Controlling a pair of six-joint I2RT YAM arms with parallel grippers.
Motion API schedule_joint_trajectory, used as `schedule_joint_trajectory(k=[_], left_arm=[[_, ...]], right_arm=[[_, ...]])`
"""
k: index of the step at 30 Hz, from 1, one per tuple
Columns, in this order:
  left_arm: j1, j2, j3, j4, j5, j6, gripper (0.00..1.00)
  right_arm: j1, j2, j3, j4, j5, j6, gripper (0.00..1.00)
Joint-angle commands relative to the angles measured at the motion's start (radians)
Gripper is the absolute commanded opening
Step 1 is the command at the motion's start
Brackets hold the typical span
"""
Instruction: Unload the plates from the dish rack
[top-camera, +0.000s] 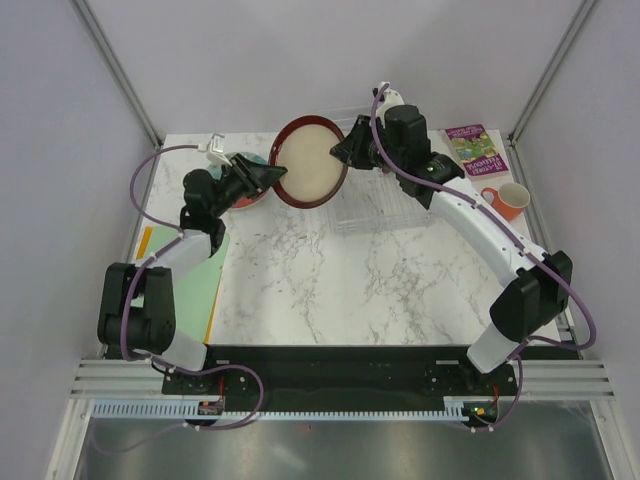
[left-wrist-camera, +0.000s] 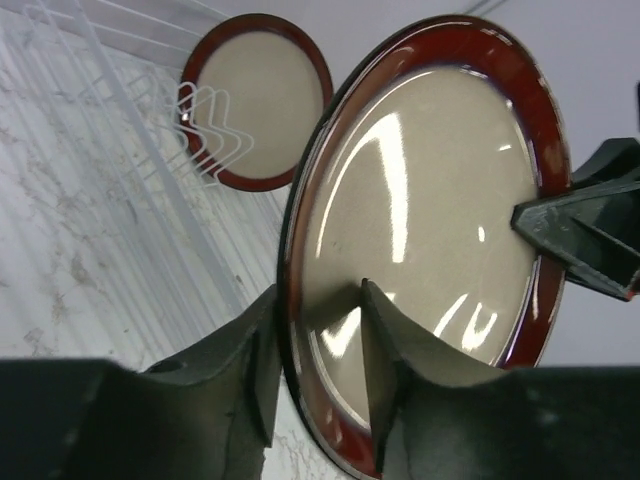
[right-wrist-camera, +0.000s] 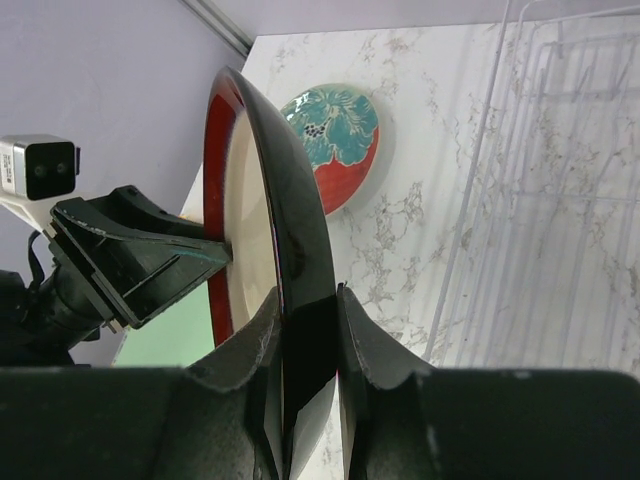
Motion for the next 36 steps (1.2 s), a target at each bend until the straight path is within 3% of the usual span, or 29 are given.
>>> schedule_joint_trajectory(k=[1,4,7,9,12,18,19,20,21,23,24,31,36], left_arm=[[-0.020,0.058,0.055,0.251,0.137,-0.122,0.48],[-0.020,0.081,0.047,0.323,0.153,-0.151,0.54],[-0.020,0.090,0.052,0.323,0.167,-0.154,0.50],[-0.020,0.092,0.052,0.296,0.163,-0.144,0.36],[-0.020,0.084,0.049,0.263,0.156,-0.122,0.02],[-0.020,0.064,0.066,0.156,0.147,-0.050,0.02],[-0.020,0.060,0.069,0.144,0.145,-0.035,0.02],[-0.019,0.053,0.073,0.104,0.133,-0.024,0.02],[-0.019,0.050,0.078,0.078,0.122,-0.012,0.02],[-0.012,0.034,0.082,0.024,0.104,0.022,0.02],[-0.008,0.029,0.092,0.006,0.098,0.031,0.02],[0.067,0.029,0.156,-0.137,0.071,0.114,0.02],[0.198,0.073,0.222,-0.223,0.076,0.151,0.02]], right_arm=[[0.020,-0.049,-0.016,0.250,-0.167,0.139,0.00],[0.019,-0.047,-0.031,0.270,-0.181,0.151,0.00],[0.016,-0.052,-0.040,0.273,-0.183,0.150,0.00],[0.011,-0.052,-0.042,0.274,-0.187,0.150,0.00],[0.005,-0.052,-0.043,0.274,-0.192,0.151,0.00],[-0.013,-0.049,-0.071,0.282,-0.219,0.171,0.00],[-0.021,-0.049,-0.088,0.314,-0.229,0.179,0.05],[-0.027,-0.049,-0.094,0.323,-0.242,0.185,0.18],[-0.029,-0.050,-0.100,0.333,-0.244,0.194,0.41],[-0.046,-0.050,-0.112,0.336,-0.244,0.194,0.57],[-0.053,-0.052,-0.118,0.336,-0.244,0.194,0.87],[-0.161,-0.078,-0.166,0.339,-0.259,0.188,0.95],[-0.227,-0.101,-0.192,0.311,-0.265,0.156,0.98]])
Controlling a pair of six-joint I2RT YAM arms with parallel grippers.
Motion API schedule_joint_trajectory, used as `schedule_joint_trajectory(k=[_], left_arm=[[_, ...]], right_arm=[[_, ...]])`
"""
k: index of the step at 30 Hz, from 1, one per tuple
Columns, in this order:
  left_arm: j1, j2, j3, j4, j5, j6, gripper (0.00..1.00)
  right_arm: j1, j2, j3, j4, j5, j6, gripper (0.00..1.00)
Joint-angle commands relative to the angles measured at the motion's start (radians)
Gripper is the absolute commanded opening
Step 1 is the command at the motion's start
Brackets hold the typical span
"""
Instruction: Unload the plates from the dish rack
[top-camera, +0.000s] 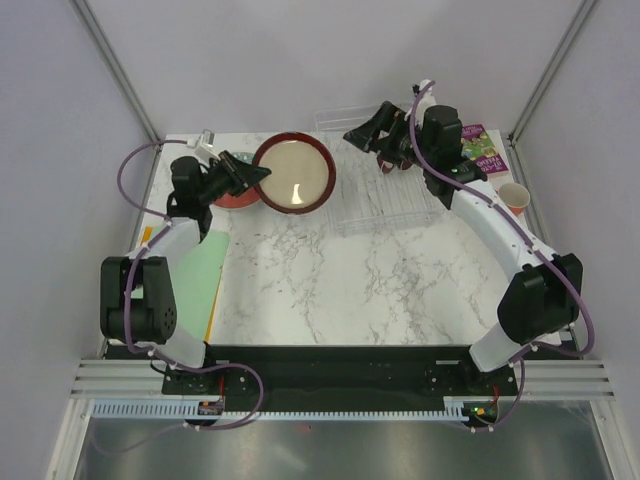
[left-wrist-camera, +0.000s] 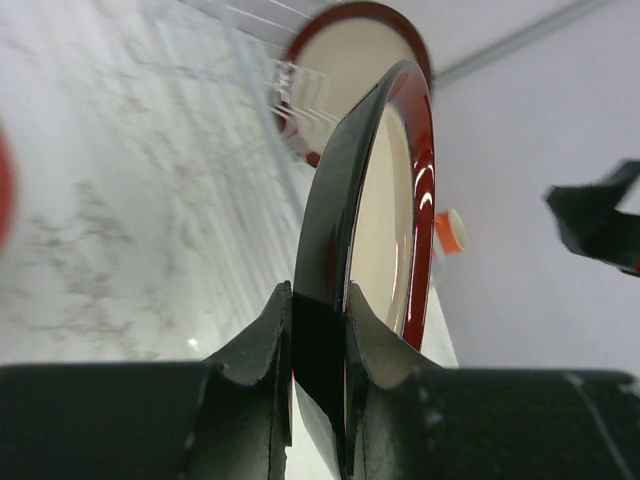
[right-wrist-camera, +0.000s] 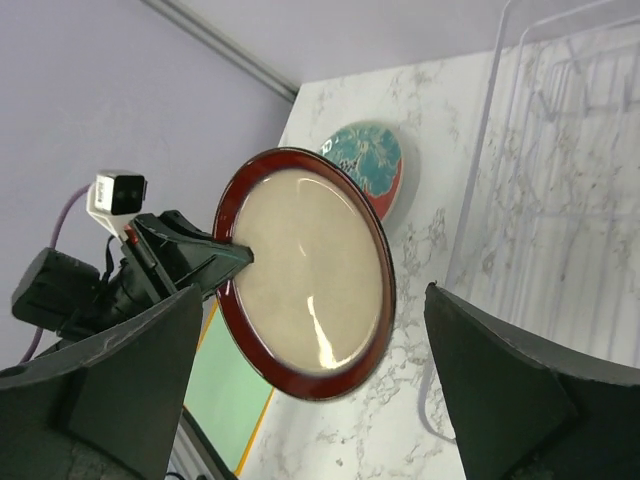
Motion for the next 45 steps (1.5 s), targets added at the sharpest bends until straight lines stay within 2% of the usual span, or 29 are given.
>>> schedule_joint_trajectory(k=[1,8,13,20,29,37,38,39,41,42,45], left_arm=[[0.122,0.027,0.115,-0.026,-0.015,0.066,0.02],[0.241,0.173,0.258,-0.147,-0.009,0.163,0.02],[0.275,0.318,0.345,-0.157,-0.013,0.178,0.02],[0.296,0.444,0.426,-0.163,-0.047,0.192,0.02],[0.319,0.526,0.482,-0.147,-0.088,0.198,0.02],[0.334,0.569,0.467,-0.161,-0.093,0.210,0.02],[0.333,0.573,0.467,-0.173,-0.093,0.212,0.04],[0.336,0.579,0.467,-0.177,-0.087,0.212,0.12],[0.336,0.598,0.470,-0.195,-0.084,0.207,0.22],[0.336,0.602,0.471,-0.198,-0.082,0.201,0.32],[0.336,0.619,0.474,-0.235,-0.088,0.204,0.43]], right_arm=[[-0.066,-0.073,-0.012,0.061,-0.032,-0.031,0.98],[-0.123,-0.031,0.061,-0.075,-0.006,-0.155,0.98],[-0.138,0.009,0.100,-0.106,0.027,-0.210,0.98],[-0.155,0.094,0.150,-0.131,0.026,-0.249,0.95],[-0.166,0.164,0.175,-0.128,0.001,-0.259,0.95],[-0.167,0.184,0.182,-0.128,-0.002,-0.270,0.96],[-0.167,0.191,0.193,-0.134,0.004,-0.273,0.96],[-0.167,0.196,0.202,-0.141,0.015,-0.291,0.96],[-0.167,0.213,0.236,-0.181,0.075,-0.316,0.96],[-0.164,0.220,0.248,-0.195,0.092,-0.345,0.96],[-0.160,0.246,0.285,-0.237,0.178,-0.377,0.96]])
